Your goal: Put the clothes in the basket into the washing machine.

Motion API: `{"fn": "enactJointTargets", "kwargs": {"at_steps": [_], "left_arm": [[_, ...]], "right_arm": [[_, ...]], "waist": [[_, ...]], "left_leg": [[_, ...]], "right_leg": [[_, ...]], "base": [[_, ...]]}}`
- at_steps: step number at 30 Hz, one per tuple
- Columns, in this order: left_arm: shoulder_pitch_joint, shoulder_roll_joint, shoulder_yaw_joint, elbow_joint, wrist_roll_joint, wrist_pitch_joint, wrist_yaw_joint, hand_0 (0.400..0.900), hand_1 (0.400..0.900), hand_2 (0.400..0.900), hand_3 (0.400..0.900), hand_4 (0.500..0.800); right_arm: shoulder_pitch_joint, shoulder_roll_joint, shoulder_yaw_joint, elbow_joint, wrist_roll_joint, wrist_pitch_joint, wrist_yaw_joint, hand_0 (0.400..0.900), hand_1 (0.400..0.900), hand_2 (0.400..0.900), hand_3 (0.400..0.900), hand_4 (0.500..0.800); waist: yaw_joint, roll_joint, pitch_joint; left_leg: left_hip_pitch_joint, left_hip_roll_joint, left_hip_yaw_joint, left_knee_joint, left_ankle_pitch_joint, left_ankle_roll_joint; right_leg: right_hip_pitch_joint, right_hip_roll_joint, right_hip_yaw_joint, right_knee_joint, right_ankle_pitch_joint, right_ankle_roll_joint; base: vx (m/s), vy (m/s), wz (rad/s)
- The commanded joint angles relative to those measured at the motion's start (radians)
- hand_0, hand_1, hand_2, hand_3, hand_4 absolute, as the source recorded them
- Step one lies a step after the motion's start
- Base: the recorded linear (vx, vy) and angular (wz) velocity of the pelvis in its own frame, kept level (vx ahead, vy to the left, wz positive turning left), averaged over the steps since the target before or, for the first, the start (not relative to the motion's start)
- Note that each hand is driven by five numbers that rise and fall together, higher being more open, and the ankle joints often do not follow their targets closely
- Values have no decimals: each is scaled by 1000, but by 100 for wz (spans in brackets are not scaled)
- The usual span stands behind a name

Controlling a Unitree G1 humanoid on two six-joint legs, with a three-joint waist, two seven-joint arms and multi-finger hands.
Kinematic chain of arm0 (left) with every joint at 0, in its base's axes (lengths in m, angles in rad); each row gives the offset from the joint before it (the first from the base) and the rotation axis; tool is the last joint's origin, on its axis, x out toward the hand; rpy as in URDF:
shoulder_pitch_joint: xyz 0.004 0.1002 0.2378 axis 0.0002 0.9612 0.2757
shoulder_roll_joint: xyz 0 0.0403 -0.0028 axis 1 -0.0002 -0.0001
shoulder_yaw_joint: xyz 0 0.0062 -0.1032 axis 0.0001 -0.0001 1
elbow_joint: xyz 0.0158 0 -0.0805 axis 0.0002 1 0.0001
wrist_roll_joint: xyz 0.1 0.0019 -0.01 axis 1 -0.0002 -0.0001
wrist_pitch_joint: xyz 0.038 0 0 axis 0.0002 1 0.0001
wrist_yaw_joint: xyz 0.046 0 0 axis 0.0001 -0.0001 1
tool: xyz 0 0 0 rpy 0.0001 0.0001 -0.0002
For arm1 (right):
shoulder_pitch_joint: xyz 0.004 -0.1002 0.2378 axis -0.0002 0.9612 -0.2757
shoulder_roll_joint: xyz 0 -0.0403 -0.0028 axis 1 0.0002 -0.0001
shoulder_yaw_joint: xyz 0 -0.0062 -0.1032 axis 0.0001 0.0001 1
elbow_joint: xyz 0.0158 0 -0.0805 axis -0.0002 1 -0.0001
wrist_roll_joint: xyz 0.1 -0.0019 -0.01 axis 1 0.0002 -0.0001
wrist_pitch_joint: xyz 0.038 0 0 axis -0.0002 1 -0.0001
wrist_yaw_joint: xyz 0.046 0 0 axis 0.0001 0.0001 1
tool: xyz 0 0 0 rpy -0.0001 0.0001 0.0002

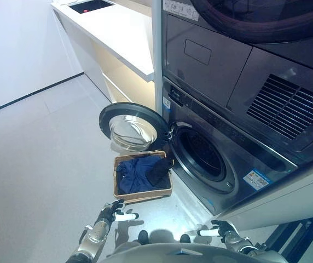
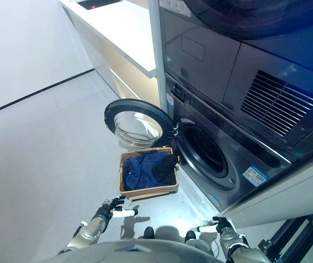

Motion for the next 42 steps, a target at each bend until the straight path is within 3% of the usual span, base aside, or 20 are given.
{"fn": "enactJointTargets", "kwargs": {"at_steps": [1, 8, 13, 19, 23, 28, 36, 42], "left_arm": [[-87, 4, 20, 42, 19, -40, 33, 900, 900, 900, 900, 800], [-86, 9, 14, 21, 10, -46, 26, 900, 900, 900, 900, 800], [-115, 21, -3, -17, -3, -64, 46, 900, 900, 900, 900, 800], [-133, 41, -43, -90, -47, -88, 79, 900, 900, 900, 900, 800], [-145, 46, -78, -90, -90, -104, 107, 900, 900, 900, 900, 800], [-184, 56, -151, -138, -139, -126, 132, 900, 900, 900, 900, 800], [-214, 102, -203, -303, -178, -130, 127, 900, 900, 900, 900, 800], [-219, 110, -223, -343, -173, -133, 129, 900, 900, 900, 900, 800]], "right_arm": [[-40, -8, 19, 15, 7, -16, -23, 900, 900, 900, 900, 800], [-57, -17, 48, -20, -12, -22, -20, 900, 900, 900, 900, 800], [-167, -69, 201, -225, -164, -48, -30, 900, 900, 900, 900, 800], [-421, -109, 365, -300, -346, -45, -73, 900, 900, 900, 900, 800], [-596, -110, 484, -222, -529, -22, -146, 900, 900, 900, 900, 800], [-766, -188, 613, -127, -819, 55, -245, 900, 900, 900, 900, 800], [-936, -313, 631, -39, -876, 106, -264, 900, 900, 900, 900, 800], [-1033, -414, 629, -26, -871, 141, -308, 900, 900, 900, 900, 800]], "waist": [[22, -67, 2], [27, -66, 26], [40, -59, 130], [94, -47, 242], [139, -35, 295], [185, 5, 363], [256, 80, 399], [268, 116, 424]], "left_leg": [[-5, -27, 8, 43, -91, 5], [-20, -29, 3, 50, -88, 5], [-104, -45, -3, 92, -77, 7], [-240, -49, -20, 139, -48, 3], [-324, -52, -41, 172, -37, -2], [-455, -82, -78, 282, -53, -3], [-656, -136, -116, 390, -58, 5], [-743, -164, -124, 448, -68, 8]], "right_leg": [[-50, -43, 30, 73, 22, 55], [-67, -43, 29, 81, 23, 55], [-151, -49, 31, 116, 35, 54], [-270, -60, 12, 150, 63, 55], [-336, -67, -6, 171, 66, 55], [-454, -92, -42, 276, 36, 48], [-653, -136, -77, 433, -14, 46], [-741, -168, -80, 525, -49, 48]], "base": [[0, 0, 0], [-14, 3, 1], [-185, 11, 1], [-170, -3, 9], [-102, -2, 21], [-114, 15, 29], [-57, 31, 25], [1, 44, 16]]}}
